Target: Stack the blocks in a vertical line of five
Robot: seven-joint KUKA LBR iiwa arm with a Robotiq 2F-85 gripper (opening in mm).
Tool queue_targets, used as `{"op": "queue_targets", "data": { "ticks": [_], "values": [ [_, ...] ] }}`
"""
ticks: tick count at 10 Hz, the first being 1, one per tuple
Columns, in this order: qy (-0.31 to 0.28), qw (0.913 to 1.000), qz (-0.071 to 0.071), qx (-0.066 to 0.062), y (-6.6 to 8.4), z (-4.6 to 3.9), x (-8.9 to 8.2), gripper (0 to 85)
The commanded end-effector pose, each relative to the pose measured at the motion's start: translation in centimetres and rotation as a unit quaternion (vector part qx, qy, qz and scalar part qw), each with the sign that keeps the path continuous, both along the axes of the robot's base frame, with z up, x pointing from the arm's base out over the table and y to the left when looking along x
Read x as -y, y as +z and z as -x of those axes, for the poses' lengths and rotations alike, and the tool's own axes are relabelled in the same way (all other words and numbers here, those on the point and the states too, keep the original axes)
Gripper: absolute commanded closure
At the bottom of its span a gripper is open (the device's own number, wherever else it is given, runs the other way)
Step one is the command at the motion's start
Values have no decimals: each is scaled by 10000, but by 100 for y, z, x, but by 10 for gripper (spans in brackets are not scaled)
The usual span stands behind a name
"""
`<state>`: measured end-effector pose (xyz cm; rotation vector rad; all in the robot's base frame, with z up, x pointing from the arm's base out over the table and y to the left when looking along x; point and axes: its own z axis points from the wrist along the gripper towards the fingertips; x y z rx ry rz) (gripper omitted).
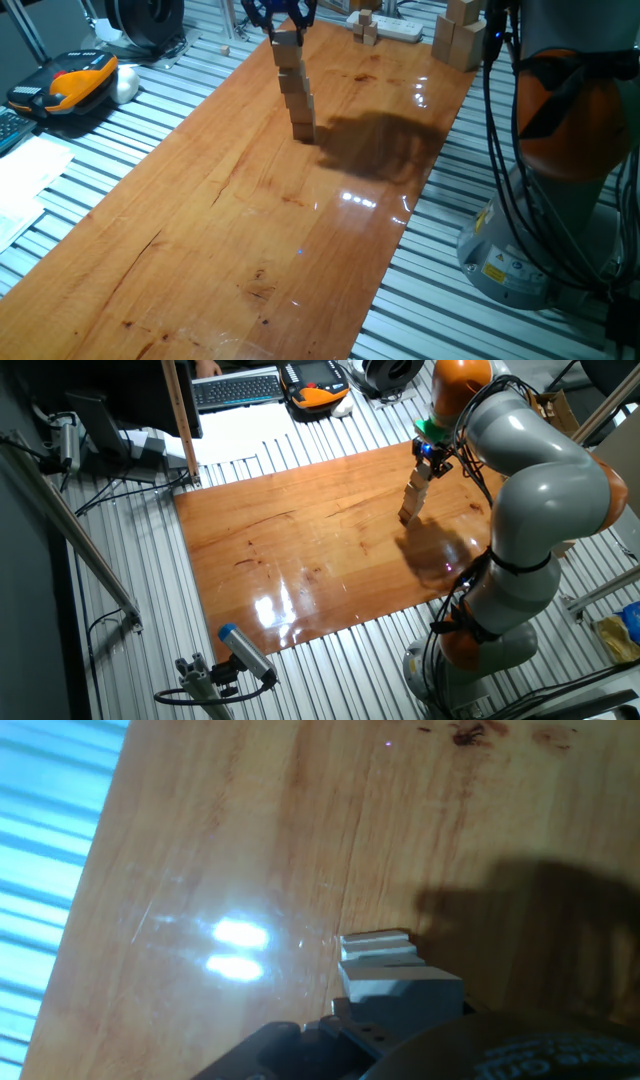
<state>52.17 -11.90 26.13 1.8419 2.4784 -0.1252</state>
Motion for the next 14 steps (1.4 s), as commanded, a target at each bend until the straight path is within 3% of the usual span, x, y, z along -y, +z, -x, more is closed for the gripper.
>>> {"op": "queue_targets", "data": {
  "ticks": [1, 8, 11, 14],
  "values": [
    [13, 10000, -8, 12, -7, 3, 20, 850],
    [211, 9997, -60, 75, -83, 12, 108, 850],
    [232, 9997, -17, 57, -83, 7, 66, 850],
    [281, 9996, -63, 82, -91, 8, 39, 850]
  ]
}}
